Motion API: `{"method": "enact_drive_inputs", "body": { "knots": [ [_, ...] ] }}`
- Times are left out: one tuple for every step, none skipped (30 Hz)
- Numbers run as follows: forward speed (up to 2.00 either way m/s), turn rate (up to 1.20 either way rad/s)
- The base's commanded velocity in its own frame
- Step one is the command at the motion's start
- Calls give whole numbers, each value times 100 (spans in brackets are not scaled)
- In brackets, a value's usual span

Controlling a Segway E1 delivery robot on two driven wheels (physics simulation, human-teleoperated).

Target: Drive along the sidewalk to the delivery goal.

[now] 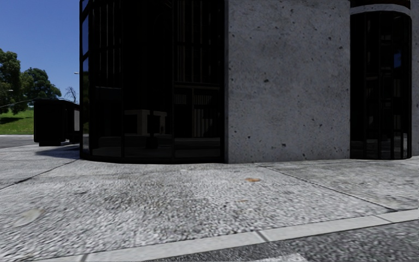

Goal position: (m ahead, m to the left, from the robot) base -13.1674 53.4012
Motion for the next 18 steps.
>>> {"method": "enact_drive_inputs", "body": {
  "knots": [
    [67, 0],
    [67, 0],
    [67, 0],
    [66, 0],
    [66, 0],
    [66, 0],
    [66, 0],
    [66, 0],
    [66, 0],
    [66, 0],
    [66, 0],
    [66, 0],
    [66, 0],
    [66, 0],
    [66, 0],
    [66, 0],
    [66, 0],
    [66, 3]
  ]
}}
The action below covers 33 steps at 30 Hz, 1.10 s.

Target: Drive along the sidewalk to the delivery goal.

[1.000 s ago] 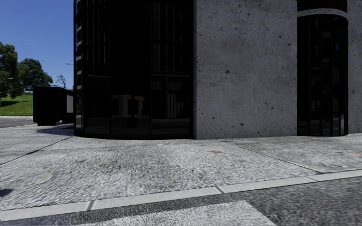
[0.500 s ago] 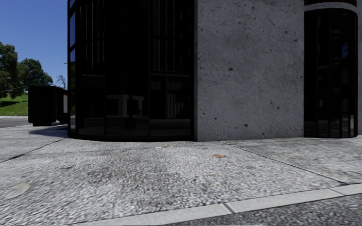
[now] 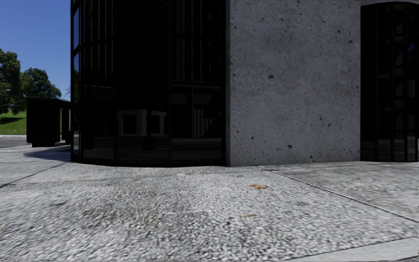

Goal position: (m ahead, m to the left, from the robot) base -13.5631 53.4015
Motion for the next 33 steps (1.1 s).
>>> {"method": "enact_drive_inputs", "body": {
  "knots": [
    [66, 6],
    [66, 6],
    [66, 10],
    [66, 16],
    [67, 20],
    [67, 30],
    [67, 51],
    [67, 51],
    [67, 64],
    [67, 70],
    [67, 72],
    [67, 73],
    [67, 73],
    [67, 73],
    [67, 73],
    [67, 73],
    [67, 73],
    [67, 73],
    [67, 62],
    [67, 38],
    [67, 10],
    [68, 2],
    [75, 0],
    [75, 0],
    [79, 0],
    [81, 0],
    [83, 0],
    [86, 0],
    [87, 0],
    [87, 0],
    [89, 0],
    [90, 0],
    [90, 0]
  ]
}}
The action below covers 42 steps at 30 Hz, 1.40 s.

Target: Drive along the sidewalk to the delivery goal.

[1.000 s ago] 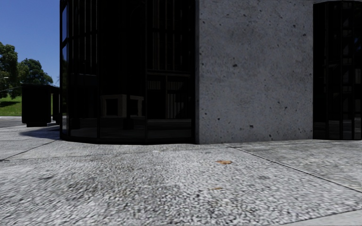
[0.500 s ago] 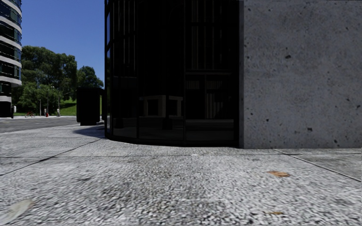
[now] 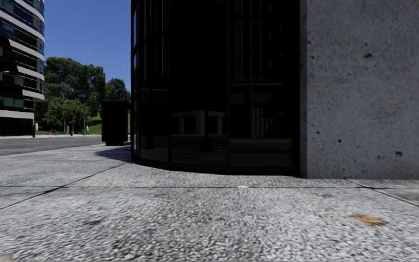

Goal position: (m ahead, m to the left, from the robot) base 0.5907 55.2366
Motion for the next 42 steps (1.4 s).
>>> {"method": "enact_drive_inputs", "body": {
  "knots": [
    [91, 0],
    [91, 0],
    [91, 0],
    [91, 0],
    [91, 0],
    [91, 0],
    [91, 0],
    [91, 0],
    [91, 0],
    [91, 9],
    [91, 31],
    [91, 53],
    [91, 53],
    [91, 82],
    [91, 104],
    [91, 120],
    [91, 120],
    [91, 120],
    [91, 120],
    [91, 120],
    [91, 120],
    [91, 120],
    [91, 120],
    [91, 120],
    [91, 120],
    [91, 120],
    [91, 73],
    [91, 73],
    [91, 0],
    [91, 0],
    [91, 0],
    [91, 0],
    [91, 0],
    [91, 0],
    [91, 0],
    [91, 0],
    [91, 0],
    [91, 0],
    [91, 0],
    [91, 0],
    [91, 0],
    [91, 0]
  ]
}}
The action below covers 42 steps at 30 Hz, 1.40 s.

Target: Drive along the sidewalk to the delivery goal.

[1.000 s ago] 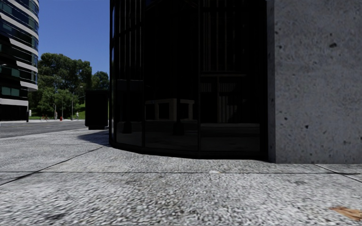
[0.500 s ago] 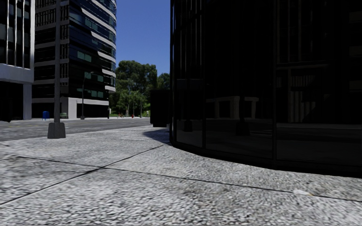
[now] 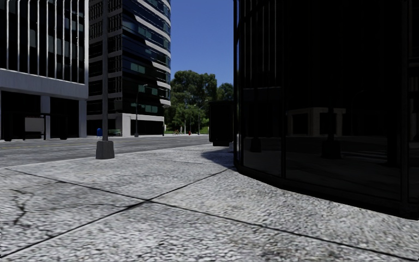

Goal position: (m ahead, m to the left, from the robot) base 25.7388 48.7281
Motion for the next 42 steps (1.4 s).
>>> {"method": "enact_drive_inputs", "body": {
  "knots": [
    [91, 0],
    [91, 0],
    [91, 0],
    [91, 0],
    [91, 0],
    [91, 0],
    [91, 0],
    [91, 0],
    [91, 0],
    [91, 1],
    [91, 48],
    [91, 96],
    [91, 110],
    [91, 114],
    [91, 116],
    [91, 116],
    [91, 116],
    [91, 81],
    [91, 38],
    [91, 20],
    [91, 4],
    [91, 4],
    [91, 0],
    [91, 0],
    [91, 0],
    [91, 0],
    [91, 0],
    [91, 0],
    [91, 0],
    [91, 0],
    [91, 0],
    [91, 0],
    [91, 0],
    [91, 0],
    [91, 0],
    [91, 0],
    [91, 0],
    [91, 0],
    [91, 0],
    [91, 0],
    [91, 0],
    [91, 0]
  ]
}}
